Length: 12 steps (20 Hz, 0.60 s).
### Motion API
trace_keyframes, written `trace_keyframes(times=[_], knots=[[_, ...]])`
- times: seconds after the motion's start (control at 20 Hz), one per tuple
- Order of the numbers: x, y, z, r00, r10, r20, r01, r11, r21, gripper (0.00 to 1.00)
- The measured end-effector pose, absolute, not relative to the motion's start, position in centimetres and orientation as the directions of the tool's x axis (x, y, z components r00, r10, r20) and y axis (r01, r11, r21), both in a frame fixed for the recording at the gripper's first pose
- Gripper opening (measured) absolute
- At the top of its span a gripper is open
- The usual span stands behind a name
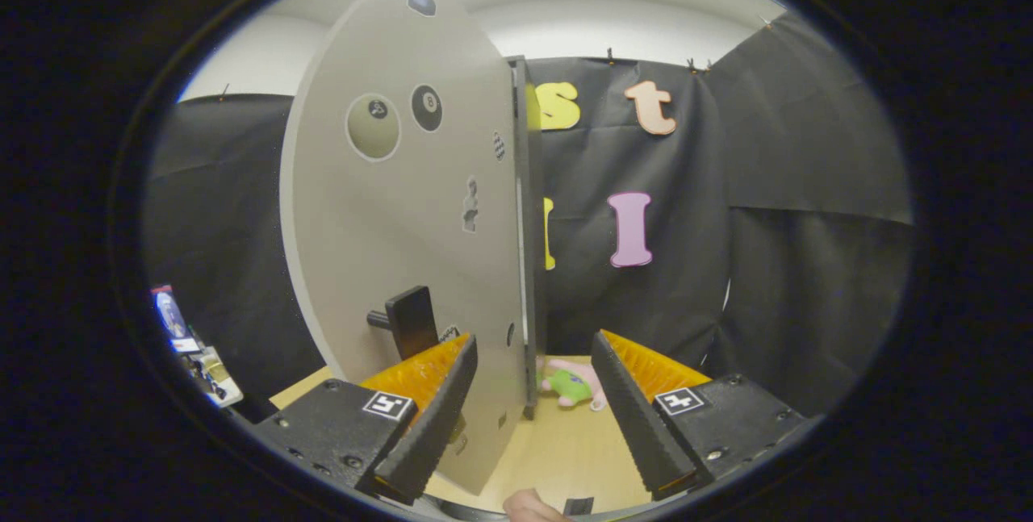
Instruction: Open the shoe cabinet door, grab the shoes and put them into the shoe cabinet, then close the shoe cabinet door.
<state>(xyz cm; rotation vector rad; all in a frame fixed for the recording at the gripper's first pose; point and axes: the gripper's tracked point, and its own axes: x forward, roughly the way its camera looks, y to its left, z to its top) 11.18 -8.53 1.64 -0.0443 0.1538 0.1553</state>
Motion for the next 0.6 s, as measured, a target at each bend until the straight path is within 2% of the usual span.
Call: trace_keyframes(times=[0.2,0.6], knots=[[11.1,-5.7,1.3,0.976,0.156,-0.152,-0.163,0.986,-0.033,0.94],[12.3,-0.1,1.7,0.996,0.054,-0.076,-0.061,0.994,-0.091,0.94]])
